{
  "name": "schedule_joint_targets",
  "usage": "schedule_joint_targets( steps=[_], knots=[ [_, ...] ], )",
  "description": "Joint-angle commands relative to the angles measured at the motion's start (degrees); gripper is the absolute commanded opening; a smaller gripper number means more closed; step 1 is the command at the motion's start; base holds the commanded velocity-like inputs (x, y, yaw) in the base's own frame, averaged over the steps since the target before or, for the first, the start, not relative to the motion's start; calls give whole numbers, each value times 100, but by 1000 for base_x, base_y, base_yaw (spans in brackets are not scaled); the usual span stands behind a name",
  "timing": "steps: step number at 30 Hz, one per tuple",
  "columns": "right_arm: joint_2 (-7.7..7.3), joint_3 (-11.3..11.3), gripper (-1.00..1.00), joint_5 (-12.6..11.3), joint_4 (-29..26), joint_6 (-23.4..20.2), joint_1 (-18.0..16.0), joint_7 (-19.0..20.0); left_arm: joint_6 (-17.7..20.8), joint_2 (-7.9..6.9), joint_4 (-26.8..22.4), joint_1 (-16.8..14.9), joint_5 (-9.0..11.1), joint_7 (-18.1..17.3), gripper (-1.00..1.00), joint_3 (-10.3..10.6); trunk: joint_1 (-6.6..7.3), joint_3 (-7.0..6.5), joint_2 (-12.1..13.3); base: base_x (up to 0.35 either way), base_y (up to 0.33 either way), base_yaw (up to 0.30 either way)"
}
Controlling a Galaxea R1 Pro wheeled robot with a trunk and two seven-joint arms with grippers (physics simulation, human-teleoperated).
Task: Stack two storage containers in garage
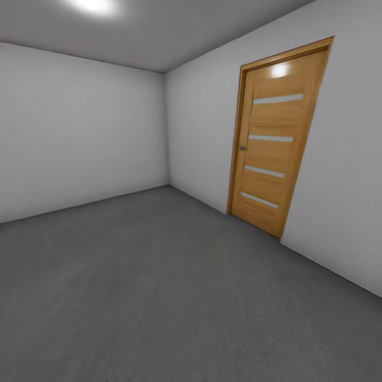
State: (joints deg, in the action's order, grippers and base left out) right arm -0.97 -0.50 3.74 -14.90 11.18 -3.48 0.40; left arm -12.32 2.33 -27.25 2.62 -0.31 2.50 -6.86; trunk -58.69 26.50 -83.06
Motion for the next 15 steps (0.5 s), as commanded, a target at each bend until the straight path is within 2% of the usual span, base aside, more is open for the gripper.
schedule_joint_targets(
  steps=[1,5,15],
  knots=[
    [-3,-2,100,39,4,16,-4,4,-7,4,-8,2,-4,5,100,-17,-4,5,-2,328,0,-99],
    [0,-2,100,39,3,16,-4,4,-7,4,-8,2,-4,5,100,-17,-4,5,-2,328,0,-189],
    [0,-2,100,39,2,16,-4,4,-7,4,-8,0,-4,0,100,-18,-4,5,-2,328,21,-268]
  ],
)
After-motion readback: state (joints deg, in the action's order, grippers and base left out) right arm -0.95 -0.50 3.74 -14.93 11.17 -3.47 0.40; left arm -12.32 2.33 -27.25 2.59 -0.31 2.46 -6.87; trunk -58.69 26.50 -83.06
